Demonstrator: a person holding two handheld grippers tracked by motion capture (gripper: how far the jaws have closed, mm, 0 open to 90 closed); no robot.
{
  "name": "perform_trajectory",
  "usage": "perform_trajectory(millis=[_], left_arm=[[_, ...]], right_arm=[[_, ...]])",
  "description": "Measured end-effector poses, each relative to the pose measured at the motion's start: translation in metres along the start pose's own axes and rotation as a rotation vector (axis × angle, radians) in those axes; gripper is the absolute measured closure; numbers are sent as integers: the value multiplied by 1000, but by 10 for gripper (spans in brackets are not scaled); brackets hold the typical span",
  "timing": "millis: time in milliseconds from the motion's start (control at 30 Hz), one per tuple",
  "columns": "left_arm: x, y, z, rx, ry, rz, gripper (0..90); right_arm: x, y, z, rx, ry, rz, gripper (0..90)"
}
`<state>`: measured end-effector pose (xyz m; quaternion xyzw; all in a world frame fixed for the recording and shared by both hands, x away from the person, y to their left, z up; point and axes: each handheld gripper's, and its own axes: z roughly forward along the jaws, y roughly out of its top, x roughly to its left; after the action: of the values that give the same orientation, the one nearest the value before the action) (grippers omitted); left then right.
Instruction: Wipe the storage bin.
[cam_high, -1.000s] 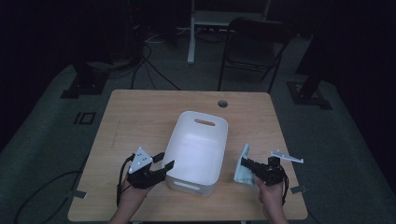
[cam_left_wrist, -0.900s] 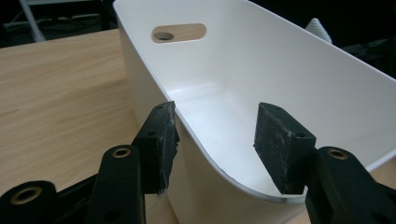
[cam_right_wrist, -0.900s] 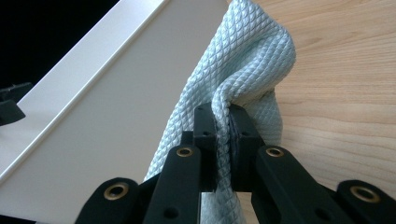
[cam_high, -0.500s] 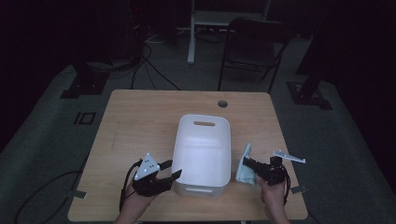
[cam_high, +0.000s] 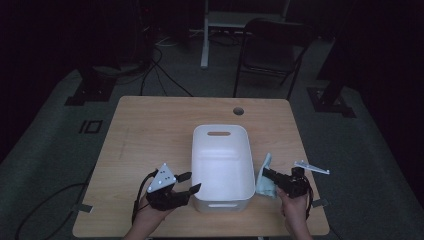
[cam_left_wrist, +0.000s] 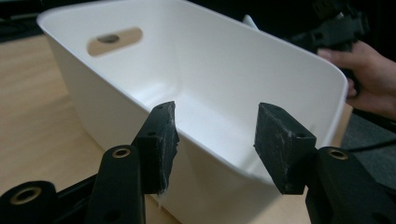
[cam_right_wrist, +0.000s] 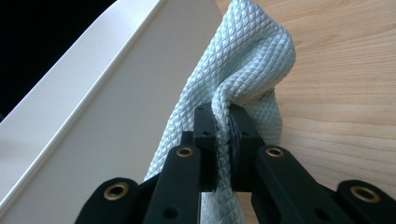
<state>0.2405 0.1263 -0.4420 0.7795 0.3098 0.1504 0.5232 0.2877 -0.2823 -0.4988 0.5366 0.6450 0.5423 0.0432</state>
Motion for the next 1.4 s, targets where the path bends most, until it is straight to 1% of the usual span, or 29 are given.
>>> perform_trajectory(millis=[67,267,300,367,400,467,567,600,633,667,700,733,767,833,900,967,1000,1067,1133,1167,1233,1267,1333,1367,1400], left_arm=[[9,6,3,-10,18,6,484],[42,25,21,-21,44,-2,484],[49,29,24,-23,37,-7,484],[62,35,32,-27,37,-14,484],[68,38,36,-30,22,-21,484],[80,43,44,-39,14,-34,484],[94,51,57,-44,13,-16,484],[94,51,57,-44,13,-16,484],[101,55,66,-47,8,3,484],[102,56,68,-48,4,2,484],[108,60,77,-45,10,10,484],[108,60,77,-45,10,10,484],[111,62,81,-37,19,21,484],[117,65,90,-25,31,23,484],[124,68,96,-18,21,20,484],[132,71,104,-2,31,19,485],[136,71,107,1,23,7,486],[142,71,112,17,25,14,499],[148,70,118,28,-6,7,503],[149,70,121,38,-6,18,503],[151,67,129,56,-22,28,516],[151,67,129,56,-22,28,518],[152,65,134,62,-37,21,544],[152,64,136,59,-38,27,544],[153,64,137,59,-53,22,595]], right_arm=[[-1,0,-1,-1,-4,4,837],[-3,0,-2,-1,-7,2,837],[-3,0,-2,-1,-5,3,837],[-4,0,-2,-2,-6,3,837],[-4,0,-2,-1,-5,4,837],[-4,0,-2,0,-5,4,837],[-3,-1,-2,2,-5,-2,837],[-3,-1,-2,2,-5,-2,837],[-3,-2,0,8,-3,-3,837],[-3,-2,0,8,-3,-3,837],[-3,-2,0,11,-4,-4,837],[-4,-3,0,12,-3,-3,837],[-4,-3,0,12,-3,-3,837],[-3,-3,0,14,-5,-5,837],[-4,-3,-1,11,-3,-7,837],[-4,-4,-1,13,-5,-7,837],[-5,-4,-1,15,-4,-3,837],[-6,-5,-1,16,-4,-1,837],[-6,-5,-2,14,-3,-1,837],[-6,-5,-2,12,-4,1,837],[-7,-5,-3,11,-8,0,837],[-8,-5,-3,12,-9,0,837],[-9,-5,-3,12,-12,2,837],[-9,-5,-3,12,-12,2,837],[-9,-5,-3,10,-11,2,837]])
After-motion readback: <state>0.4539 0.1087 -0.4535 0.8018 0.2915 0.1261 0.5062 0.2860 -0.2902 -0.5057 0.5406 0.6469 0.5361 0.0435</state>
